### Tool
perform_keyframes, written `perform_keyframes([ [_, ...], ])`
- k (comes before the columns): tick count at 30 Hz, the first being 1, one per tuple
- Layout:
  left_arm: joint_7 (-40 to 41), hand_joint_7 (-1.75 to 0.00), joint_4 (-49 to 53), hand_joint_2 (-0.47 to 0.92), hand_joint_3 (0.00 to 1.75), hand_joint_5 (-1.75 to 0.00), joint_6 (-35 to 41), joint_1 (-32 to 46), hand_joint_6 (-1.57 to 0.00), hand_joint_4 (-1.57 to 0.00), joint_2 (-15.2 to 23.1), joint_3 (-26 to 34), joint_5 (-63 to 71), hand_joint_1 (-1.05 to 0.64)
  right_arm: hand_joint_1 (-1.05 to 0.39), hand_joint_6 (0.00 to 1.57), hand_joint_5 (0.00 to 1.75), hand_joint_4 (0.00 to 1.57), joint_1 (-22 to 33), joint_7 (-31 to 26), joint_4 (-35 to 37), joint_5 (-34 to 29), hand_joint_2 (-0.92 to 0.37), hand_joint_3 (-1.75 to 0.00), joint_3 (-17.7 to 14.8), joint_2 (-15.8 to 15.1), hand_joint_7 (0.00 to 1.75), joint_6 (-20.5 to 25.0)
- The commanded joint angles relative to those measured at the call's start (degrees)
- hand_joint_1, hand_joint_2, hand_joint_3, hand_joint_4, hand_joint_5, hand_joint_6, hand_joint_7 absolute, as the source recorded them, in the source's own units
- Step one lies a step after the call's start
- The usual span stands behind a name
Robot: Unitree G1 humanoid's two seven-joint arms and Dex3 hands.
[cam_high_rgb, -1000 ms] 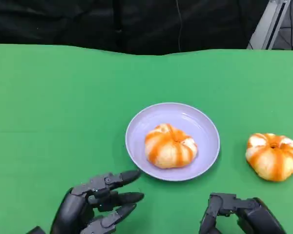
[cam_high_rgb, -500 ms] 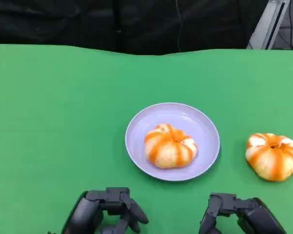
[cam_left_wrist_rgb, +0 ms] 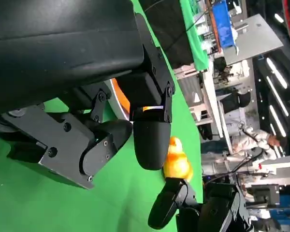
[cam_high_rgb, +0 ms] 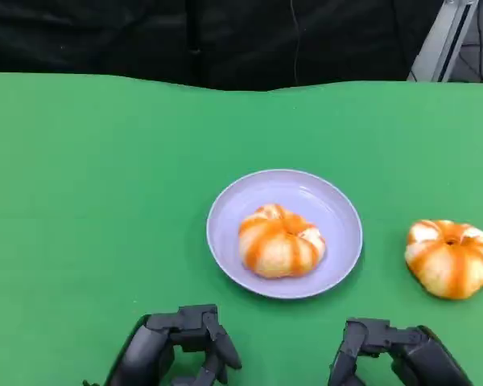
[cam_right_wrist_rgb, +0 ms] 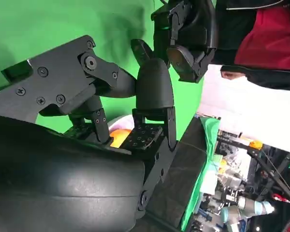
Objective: Grasp the bread from the table and place it into the plate.
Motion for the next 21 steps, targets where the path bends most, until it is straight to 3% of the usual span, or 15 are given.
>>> perform_keyframes([
  [1,-0.04,-1.27,0.48,0.48,1.2,-1.58,-1.14,0.02,-0.91,-0.86,0.65,-0.17,-1.03,-0.1,-0.25,0.77,1.56,0.78,0.25,0.24,0.23,0.56,-0.65,-0.86,-0.24,-0.79,1.34,-0.31],
  [21,0.49,-1.27,-0.25,0.48,1.17,-1.55,-0.84,-0.68,-0.9,-0.84,0.04,-1.28,-0.96,-0.1,-0.26,0.78,1.54,0.79,-0.03,0.7,0.48,0.67,-0.65,-0.86,-0.56,-0.74,1.32,-0.46],
])
